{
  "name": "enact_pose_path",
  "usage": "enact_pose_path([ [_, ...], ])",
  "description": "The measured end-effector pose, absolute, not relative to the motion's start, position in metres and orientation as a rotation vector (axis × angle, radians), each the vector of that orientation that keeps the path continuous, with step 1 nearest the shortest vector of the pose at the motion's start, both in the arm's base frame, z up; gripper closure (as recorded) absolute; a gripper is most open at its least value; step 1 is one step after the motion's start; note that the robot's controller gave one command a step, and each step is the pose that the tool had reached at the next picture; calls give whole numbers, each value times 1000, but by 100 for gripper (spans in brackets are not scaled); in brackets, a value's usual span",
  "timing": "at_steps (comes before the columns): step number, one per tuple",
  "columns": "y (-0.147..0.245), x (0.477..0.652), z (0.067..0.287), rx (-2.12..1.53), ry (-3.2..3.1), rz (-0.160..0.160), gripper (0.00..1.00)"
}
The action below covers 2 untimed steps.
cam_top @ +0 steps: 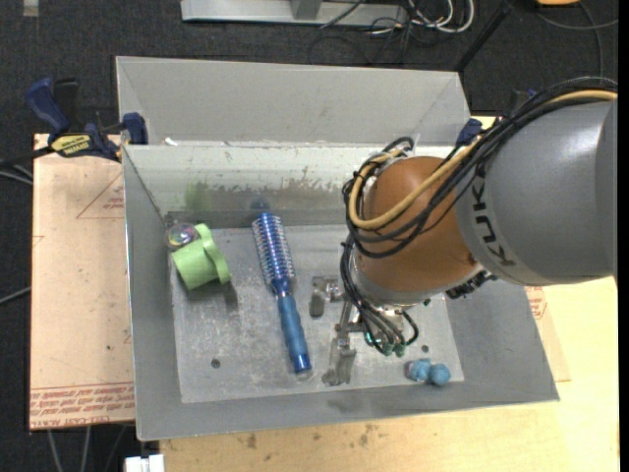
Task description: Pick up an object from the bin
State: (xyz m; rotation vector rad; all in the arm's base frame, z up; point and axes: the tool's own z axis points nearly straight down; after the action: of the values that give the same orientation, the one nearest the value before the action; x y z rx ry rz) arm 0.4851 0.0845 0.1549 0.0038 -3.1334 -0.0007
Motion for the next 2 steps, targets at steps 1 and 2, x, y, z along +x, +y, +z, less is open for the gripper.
enact_pose_path([
  [1, 99, 569, 72, 758, -3055, -5, 0],
  [2, 96, 595, 101, 1341, -2843, -1, 0],
])
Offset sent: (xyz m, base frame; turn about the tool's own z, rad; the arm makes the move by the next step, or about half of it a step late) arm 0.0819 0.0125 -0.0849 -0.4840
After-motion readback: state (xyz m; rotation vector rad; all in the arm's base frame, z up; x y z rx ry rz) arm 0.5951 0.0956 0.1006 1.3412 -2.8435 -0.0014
